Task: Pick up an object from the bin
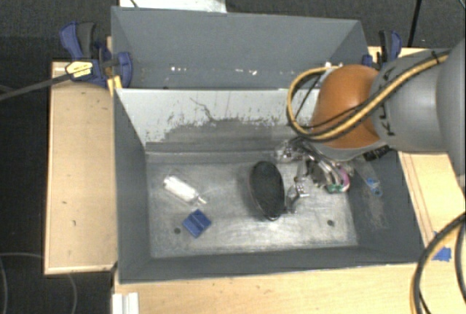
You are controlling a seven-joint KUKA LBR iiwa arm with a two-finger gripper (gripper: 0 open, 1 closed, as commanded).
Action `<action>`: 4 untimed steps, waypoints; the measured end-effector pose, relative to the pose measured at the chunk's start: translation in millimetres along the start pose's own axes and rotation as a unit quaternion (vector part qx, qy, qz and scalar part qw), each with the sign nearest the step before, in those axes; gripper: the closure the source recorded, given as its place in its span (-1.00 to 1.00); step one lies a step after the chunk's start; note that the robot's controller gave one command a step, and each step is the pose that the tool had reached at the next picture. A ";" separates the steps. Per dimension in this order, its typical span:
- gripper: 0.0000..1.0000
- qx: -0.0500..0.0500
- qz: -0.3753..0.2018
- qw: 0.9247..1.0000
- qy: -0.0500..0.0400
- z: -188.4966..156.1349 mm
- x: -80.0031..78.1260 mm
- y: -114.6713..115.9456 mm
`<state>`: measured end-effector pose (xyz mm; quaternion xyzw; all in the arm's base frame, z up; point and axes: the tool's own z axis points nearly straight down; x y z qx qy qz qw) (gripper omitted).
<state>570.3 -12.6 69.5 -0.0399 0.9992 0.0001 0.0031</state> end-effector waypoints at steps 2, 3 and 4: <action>1.00 -0.001 -0.169 0.986 -0.002 -4.7 18.8 82.7; 1.00 0.000 -0.210 0.978 -0.002 -115.1 11.0 77.8; 1.00 0.000 -0.210 0.978 -0.002 -181.0 11.8 81.2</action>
Offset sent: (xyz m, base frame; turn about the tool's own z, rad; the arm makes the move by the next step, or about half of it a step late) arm -0.0281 0.0793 0.0005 -0.3386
